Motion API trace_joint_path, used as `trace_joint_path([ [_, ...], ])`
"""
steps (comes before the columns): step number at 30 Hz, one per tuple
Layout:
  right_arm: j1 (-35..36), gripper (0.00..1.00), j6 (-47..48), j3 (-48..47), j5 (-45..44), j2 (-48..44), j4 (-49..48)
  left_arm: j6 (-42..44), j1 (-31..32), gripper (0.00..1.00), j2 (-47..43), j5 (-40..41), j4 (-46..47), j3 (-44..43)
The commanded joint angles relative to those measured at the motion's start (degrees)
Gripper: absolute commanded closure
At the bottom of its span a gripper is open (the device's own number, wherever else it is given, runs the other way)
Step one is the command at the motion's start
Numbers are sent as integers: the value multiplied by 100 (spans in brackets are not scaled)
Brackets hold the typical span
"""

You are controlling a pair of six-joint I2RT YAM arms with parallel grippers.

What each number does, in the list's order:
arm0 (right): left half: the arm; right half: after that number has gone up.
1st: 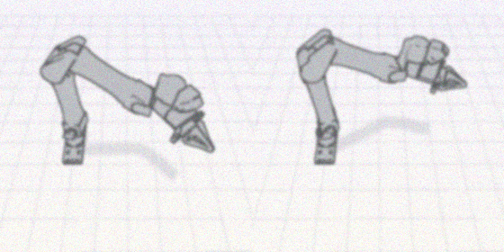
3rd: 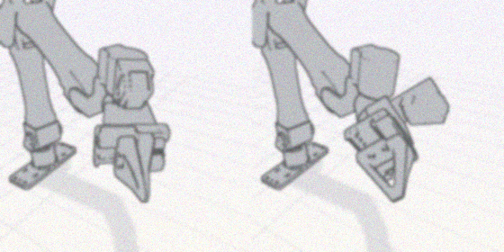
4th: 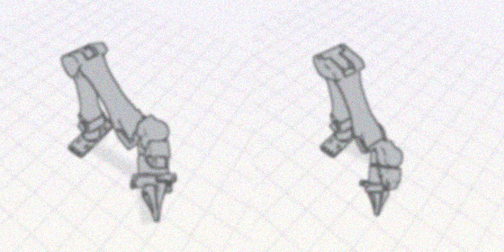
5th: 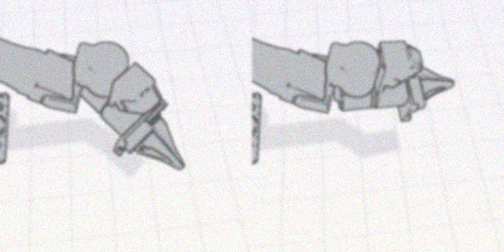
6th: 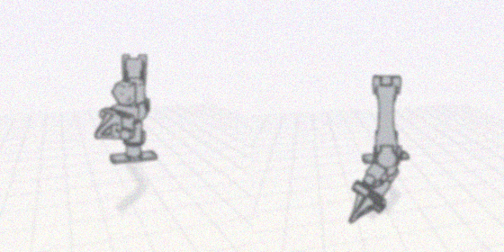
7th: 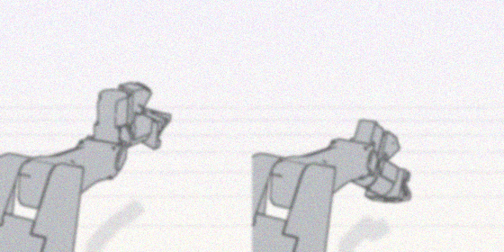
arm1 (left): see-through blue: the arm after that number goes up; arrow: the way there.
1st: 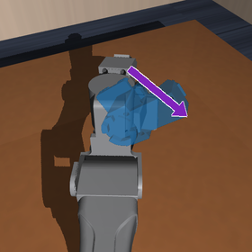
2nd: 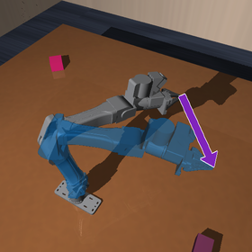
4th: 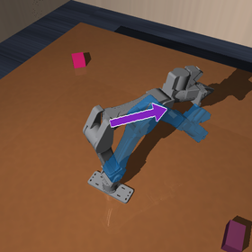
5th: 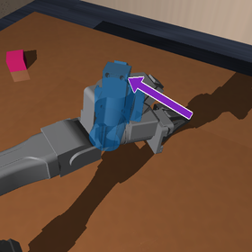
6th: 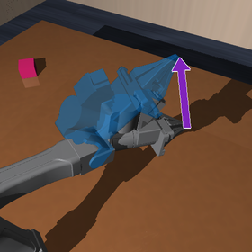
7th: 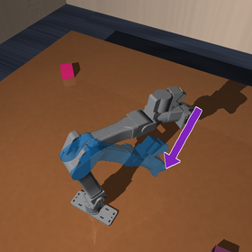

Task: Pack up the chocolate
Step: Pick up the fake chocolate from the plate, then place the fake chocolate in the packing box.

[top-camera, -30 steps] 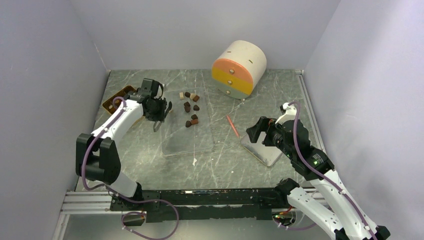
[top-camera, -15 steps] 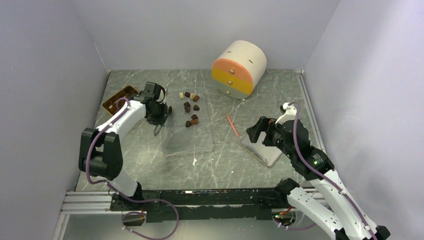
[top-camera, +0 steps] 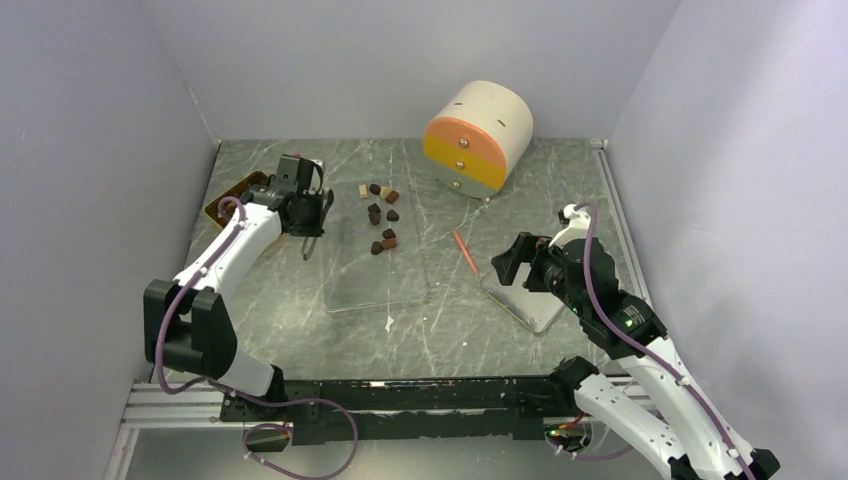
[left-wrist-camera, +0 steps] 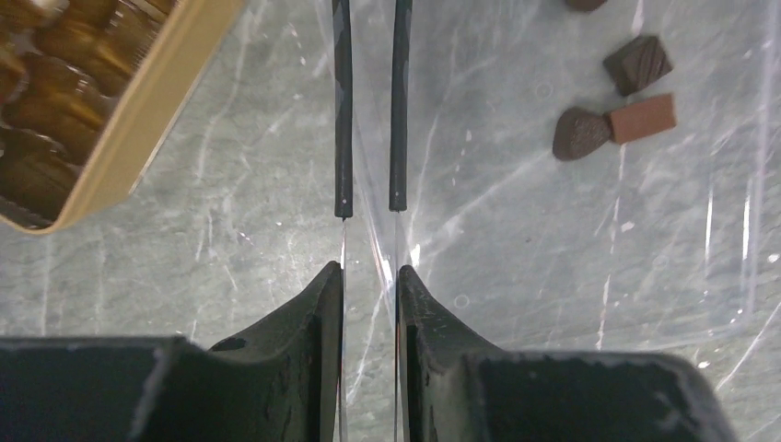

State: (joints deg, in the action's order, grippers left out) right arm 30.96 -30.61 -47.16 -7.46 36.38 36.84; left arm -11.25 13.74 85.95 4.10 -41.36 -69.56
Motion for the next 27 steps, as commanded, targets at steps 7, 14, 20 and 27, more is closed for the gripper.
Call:
trace_joint_path([
  [7,15,1,58,-71,-51,-68,-192,-377,-424,95,-769,637,262,-47],
  [14,15,1,74,2,-27,-106,-230,-543,-1276,95,-950,384,494,190],
  [20,15,1,84,84,90,-79,-382,-541,-2069,95,-783,135,500,333],
  [27,15,1,138,136,218,-38,-458,-483,-2193,90,-713,608,439,255],
])
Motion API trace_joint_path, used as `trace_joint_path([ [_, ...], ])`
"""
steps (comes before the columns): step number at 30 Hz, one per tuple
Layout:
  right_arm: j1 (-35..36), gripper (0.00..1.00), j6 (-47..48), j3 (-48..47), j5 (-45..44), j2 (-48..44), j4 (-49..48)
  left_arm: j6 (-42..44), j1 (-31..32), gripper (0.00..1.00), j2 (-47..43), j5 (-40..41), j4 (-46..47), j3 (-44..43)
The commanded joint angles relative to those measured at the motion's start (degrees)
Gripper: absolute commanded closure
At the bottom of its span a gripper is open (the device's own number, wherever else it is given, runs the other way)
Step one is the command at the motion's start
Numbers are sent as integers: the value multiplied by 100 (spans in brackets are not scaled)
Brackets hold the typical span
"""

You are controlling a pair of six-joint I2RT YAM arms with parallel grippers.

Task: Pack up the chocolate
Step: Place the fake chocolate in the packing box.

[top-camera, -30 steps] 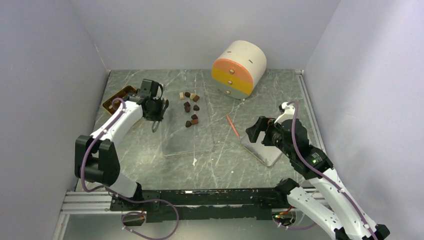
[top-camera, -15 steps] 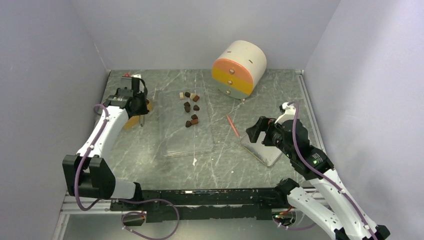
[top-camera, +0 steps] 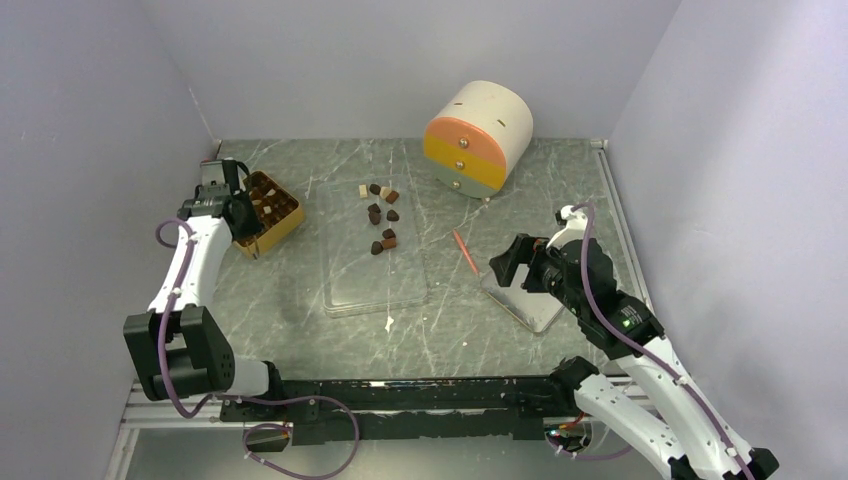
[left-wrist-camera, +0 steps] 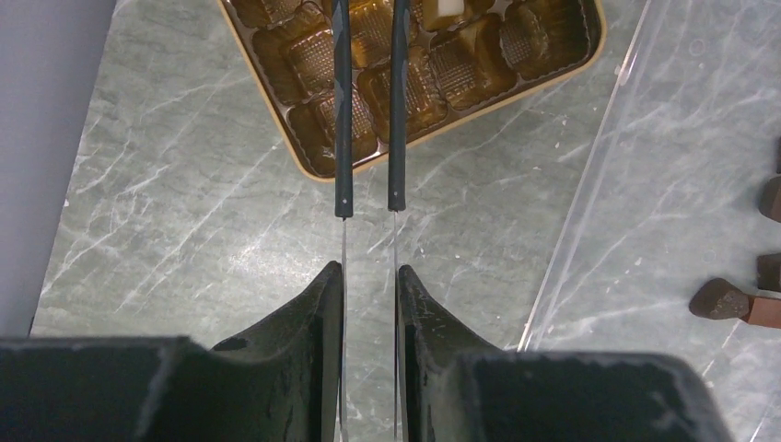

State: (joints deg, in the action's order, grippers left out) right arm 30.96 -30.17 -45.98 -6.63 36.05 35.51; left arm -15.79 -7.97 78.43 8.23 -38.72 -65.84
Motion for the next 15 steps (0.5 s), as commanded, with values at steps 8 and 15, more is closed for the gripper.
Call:
trace_joint_path([
  [8,16,1,180,6,164,25,-335,-196,-200,86,233,117,109,-238],
  [15,15,0,265,-70,89,34,-335,-217,-232,84,349,5,169,-158],
])
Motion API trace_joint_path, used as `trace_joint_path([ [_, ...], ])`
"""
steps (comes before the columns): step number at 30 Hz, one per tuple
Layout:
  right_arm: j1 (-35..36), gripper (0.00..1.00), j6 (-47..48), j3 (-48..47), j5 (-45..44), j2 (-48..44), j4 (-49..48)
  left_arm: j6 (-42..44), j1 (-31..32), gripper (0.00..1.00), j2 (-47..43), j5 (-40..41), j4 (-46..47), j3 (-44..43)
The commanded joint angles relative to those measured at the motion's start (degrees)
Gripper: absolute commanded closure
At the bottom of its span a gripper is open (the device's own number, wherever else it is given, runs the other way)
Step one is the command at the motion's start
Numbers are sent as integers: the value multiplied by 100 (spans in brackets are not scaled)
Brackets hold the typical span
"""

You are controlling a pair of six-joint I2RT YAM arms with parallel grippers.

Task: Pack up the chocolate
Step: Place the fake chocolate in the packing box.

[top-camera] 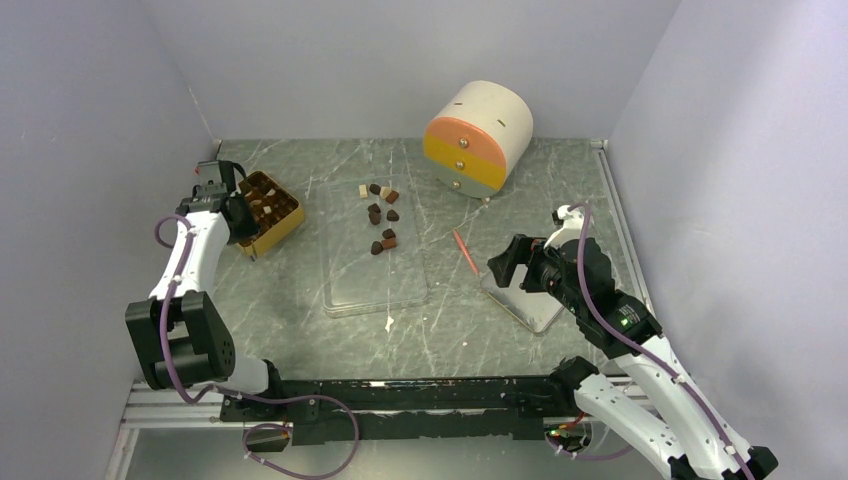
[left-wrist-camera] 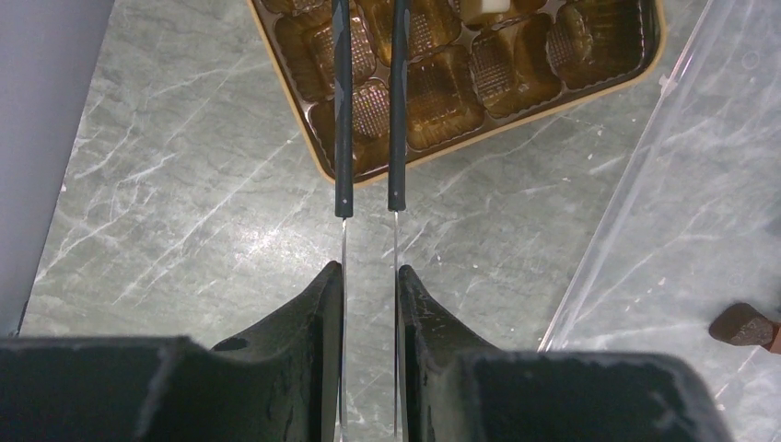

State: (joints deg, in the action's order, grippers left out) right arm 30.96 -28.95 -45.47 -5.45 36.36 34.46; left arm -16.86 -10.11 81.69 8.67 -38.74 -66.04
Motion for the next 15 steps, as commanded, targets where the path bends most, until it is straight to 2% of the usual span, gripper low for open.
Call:
trace_joint_path([
  [1,17,0,151,-140,-42,23,-227,-107,-24,84,47,-62,199,-109],
  [11,15,0,162,-190,-68,59,-226,-108,-26,75,192,-167,254,-119],
  [15,16,1,114,-199,-27,60,-216,-97,-26,68,216,-207,198,-264],
])
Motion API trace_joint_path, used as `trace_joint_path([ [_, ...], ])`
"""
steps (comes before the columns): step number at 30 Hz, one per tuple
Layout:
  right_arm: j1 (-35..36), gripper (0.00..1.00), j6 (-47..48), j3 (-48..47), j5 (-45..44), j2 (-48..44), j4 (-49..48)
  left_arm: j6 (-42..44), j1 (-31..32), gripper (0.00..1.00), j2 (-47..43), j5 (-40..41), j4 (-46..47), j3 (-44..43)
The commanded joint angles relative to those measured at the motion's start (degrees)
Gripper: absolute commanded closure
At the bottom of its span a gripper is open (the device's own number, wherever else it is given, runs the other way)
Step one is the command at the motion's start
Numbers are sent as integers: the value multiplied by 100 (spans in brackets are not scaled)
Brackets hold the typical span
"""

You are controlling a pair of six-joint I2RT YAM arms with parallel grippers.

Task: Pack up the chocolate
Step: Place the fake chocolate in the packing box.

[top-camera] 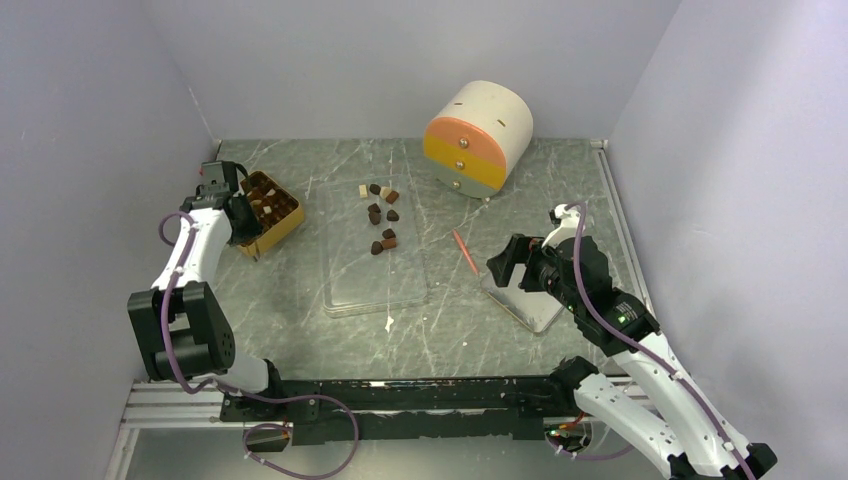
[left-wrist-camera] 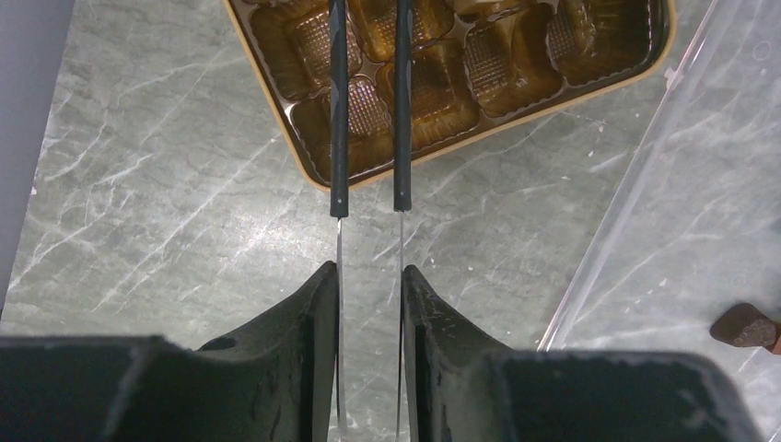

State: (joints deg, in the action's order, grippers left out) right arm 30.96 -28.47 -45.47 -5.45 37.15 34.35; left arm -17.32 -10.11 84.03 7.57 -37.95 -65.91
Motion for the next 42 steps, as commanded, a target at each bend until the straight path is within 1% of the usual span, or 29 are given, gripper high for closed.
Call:
trace_joint_path([
  [1,15,1,57,-199,-18,-15,-203,-49,-27,68,-12,-125,114,-308],
  [4,15,1,29,-188,-18,-30,-209,-60,-27,69,-59,-243,95,-365],
  [13,15,1,-42,-146,-18,-110,-140,-65,-26,68,-202,-278,37,-537],
  [17,15,1,-90,-146,16,-150,-124,-53,-26,70,-244,-269,18,-429],
  [21,15,1,-80,-164,6,-190,-90,-29,-32,69,-305,-249,8,-243],
  [27,15,1,-89,-162,24,-225,-52,-1,-26,69,-392,-227,31,-209],
  [31,13,1,-89,-175,18,-232,-67,27,-26,69,-388,-399,34,-362],
  [34,17,1,-113,-156,34,-213,-98,177,-26,70,-404,-685,106,-388],
  [37,15,1,-115,-146,51,-186,-102,268,-26,70,-400,-705,65,-428],
  [42,20,1,-114,-146,-2,-173,-104,414,93,71,-431,-1209,46,-470],
])
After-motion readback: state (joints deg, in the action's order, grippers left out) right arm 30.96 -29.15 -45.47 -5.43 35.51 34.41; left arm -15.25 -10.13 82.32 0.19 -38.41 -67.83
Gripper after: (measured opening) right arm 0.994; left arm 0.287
